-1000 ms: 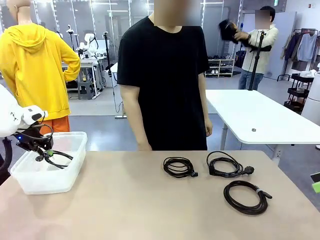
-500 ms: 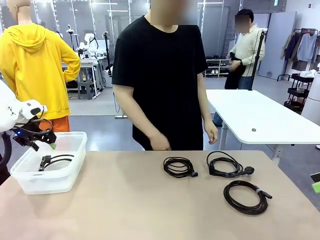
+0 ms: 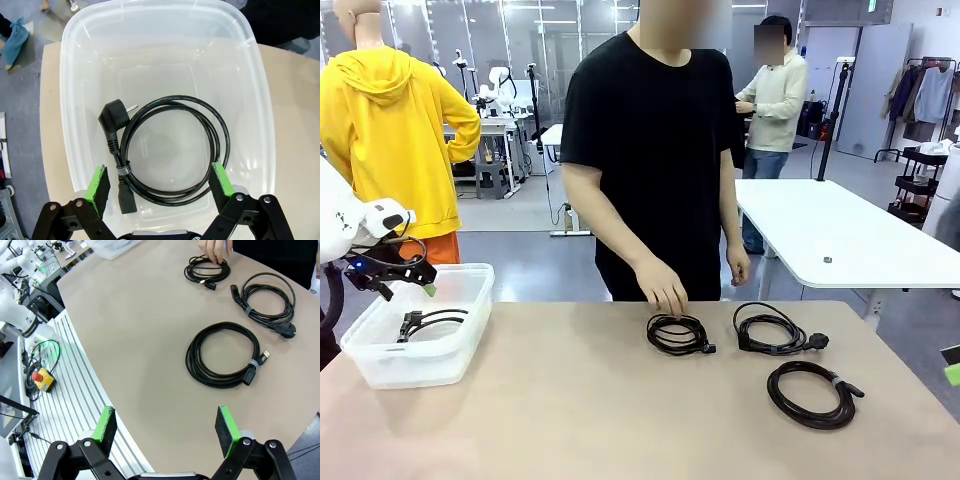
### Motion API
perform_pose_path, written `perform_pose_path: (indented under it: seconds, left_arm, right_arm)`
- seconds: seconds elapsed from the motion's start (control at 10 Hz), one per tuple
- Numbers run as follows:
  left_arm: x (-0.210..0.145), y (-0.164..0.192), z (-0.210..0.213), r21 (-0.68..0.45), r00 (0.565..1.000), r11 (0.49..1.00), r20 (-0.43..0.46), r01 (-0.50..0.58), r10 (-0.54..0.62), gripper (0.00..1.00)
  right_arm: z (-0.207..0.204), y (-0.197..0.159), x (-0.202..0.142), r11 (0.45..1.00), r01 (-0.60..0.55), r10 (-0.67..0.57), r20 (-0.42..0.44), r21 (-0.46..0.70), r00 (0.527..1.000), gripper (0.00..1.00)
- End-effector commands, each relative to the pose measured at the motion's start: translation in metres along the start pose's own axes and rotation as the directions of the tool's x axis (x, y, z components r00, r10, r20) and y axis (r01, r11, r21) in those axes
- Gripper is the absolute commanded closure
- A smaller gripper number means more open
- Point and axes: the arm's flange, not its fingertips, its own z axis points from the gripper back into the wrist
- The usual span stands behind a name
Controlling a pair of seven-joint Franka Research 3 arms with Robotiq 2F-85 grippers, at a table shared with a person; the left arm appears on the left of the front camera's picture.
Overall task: Organize and store the cables.
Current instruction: Place the Power Cable into the Organizing box.
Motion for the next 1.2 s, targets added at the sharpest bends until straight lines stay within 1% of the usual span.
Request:
perform_pose_path:
  seconds: [0.0,0.6,0.7,0.8,0.9,1.0,1.1]
  left_arm:
    - [0.002,0.004,-0.001,-0.002,1.0,1.0,0.007,-0.008,0.008,0.0]
    - [0.0,0.0,-0.001,0.0,1.0,1.0,-0.001,-0.001,0.001,0.0]
    - [0.003,-0.004,0.023,-0.039,0.996,0.996,-0.008,0.085,-0.085,0.0]
    - [-0.002,-0.009,0.053,-0.062,0.973,0.971,0.0,0.231,-0.231,0.0]
    - [-0.01,-0.016,0.078,-0.092,0.952,0.947,0.039,0.307,-0.305,0.0]
    - [-0.022,-0.022,0.099,-0.116,0.925,0.919,0.084,0.377,-0.37,0.0]
    - [-0.039,-0.028,0.119,-0.142,0.881,0.87,0.115,0.471,-0.459,0.0]
  right_arm:
    - [0.001,-0.002,0.0,1.0,-0.017,0.017,0.016,0.005,1.0,0.0]
    - [0.001,-0.002,0.0,1.0,-0.017,0.017,0.016,0.005,1.0,0.0]
    - [0.001,-0.002,0.0,1.0,-0.017,0.017,0.016,0.005,1.0,0.0]
    - [0.001,-0.002,0.0,1.0,-0.017,0.017,0.016,0.005,1.0,0.0]
    - [0.001,-0.002,0.0,1.0,-0.017,0.017,0.016,0.005,1.0,0.0]
    - [0.001,-0.002,0.0,1.0,-0.017,0.017,0.016,0.005,1.0,0.0]
    - [0.001,-0.002,0.0,1.0,-0.017,0.017,0.016,0.005,1.0,0.0]
